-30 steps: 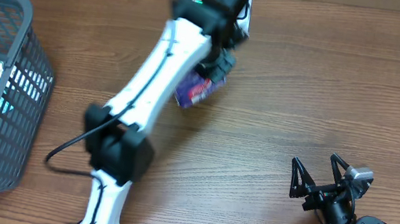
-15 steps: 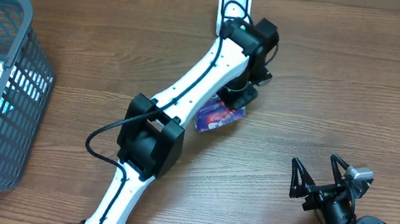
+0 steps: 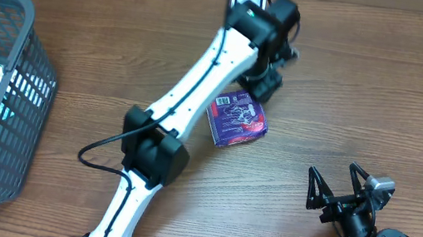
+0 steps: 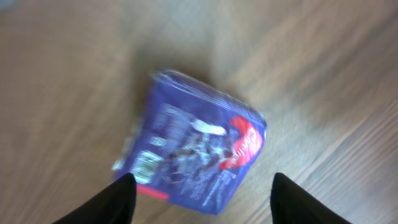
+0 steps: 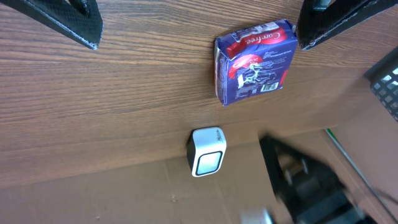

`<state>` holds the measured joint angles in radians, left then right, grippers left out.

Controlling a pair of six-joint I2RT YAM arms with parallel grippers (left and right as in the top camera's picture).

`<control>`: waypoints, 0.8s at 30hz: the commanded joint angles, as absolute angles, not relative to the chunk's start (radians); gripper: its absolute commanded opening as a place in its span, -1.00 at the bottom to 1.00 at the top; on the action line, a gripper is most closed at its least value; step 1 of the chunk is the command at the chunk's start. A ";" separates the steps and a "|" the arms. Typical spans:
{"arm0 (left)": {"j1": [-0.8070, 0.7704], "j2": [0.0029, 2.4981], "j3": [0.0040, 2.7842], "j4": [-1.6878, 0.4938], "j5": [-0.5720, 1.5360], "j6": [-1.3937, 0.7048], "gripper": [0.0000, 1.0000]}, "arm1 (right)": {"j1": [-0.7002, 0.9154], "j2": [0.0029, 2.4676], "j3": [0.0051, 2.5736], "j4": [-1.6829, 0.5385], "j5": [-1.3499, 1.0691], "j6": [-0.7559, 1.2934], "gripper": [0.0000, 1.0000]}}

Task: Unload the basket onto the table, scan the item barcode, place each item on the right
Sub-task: 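Carry the purple pack to the table center and release it, then move the left gripper back down into the basket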

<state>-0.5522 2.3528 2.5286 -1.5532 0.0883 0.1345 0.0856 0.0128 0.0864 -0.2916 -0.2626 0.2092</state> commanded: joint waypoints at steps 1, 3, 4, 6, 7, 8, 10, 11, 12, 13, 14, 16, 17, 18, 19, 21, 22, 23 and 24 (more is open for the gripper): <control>-0.456 2.286 2.717 -1.579 0.096 -0.029 0.12 | 0.091 0.003 0.098 -0.317 -0.263 0.208 1.00; -0.408 2.255 2.775 -1.588 0.097 -0.094 0.10 | 0.091 0.003 0.098 -0.316 -0.263 0.208 1.00; -0.379 2.236 2.803 -1.594 0.096 -0.123 0.08 | 0.091 0.003 0.098 -0.317 -0.263 0.208 1.00; -0.280 2.171 2.852 -1.619 0.058 -0.208 0.01 | 0.091 0.003 0.098 -0.317 -0.263 0.208 1.00; -0.246 2.148 2.856 -1.630 0.035 -0.226 0.00 | 0.091 0.003 0.098 -0.317 -0.263 0.208 1.00; -0.213 2.125 2.856 -1.643 0.009 -0.241 -0.01 | 0.091 0.003 0.098 -0.317 -0.263 0.208 1.00; -0.139 2.077 2.856 -1.683 -0.062 -0.287 -0.03 | 0.091 0.003 0.098 -0.317 -0.263 0.208 1.00; -0.102 2.057 2.855 -1.690 -0.086 -0.300 -0.07 | 0.091 0.003 0.098 -0.317 -0.263 0.208 1.00; -0.065 2.036 2.849 -1.690 -0.075 -0.293 -0.07 | 0.091 0.003 0.098 -0.317 -0.263 0.208 1.00; -0.019 2.009 2.840 -1.690 -0.049 -0.294 -0.07 | 0.091 0.003 0.098 -0.317 -0.263 0.208 1.00; 0.027 1.985 2.834 -1.690 -0.019 -0.296 -0.07 | 0.091 0.003 0.098 -0.317 -0.263 0.208 1.00; 0.107 1.946 2.818 -1.690 0.044 -0.296 -0.07 | 0.091 0.003 0.098 -0.317 -0.263 0.208 1.00; 0.147 1.928 2.804 -1.690 0.070 -0.299 -0.07 | 0.091 0.003 0.098 -0.317 -0.263 0.208 1.00; 0.187 1.911 2.786 -1.690 0.082 -0.308 -0.07 | 0.091 0.003 0.098 -0.317 -0.263 0.208 1.00; 0.231 1.892 2.761 -1.690 0.082 -0.319 -0.08 | 0.091 0.003 0.098 -0.317 -0.263 0.208 1.00; 0.300 1.863 2.707 -1.690 0.068 -0.323 -0.07 | 0.091 0.003 0.098 -0.317 -0.263 0.208 1.00; 0.342 1.850 2.671 -1.690 0.049 -0.335 -0.07 | 0.091 0.003 0.098 -0.317 -0.263 0.208 1.00; 0.378 1.841 2.640 -1.690 0.030 -0.350 -0.04 | 0.091 0.003 0.098 -0.317 -0.263 0.208 1.00; 0.422 1.835 2.608 -1.690 0.007 -0.370 -0.03 | 0.091 0.003 0.098 -0.317 -0.263 0.208 1.00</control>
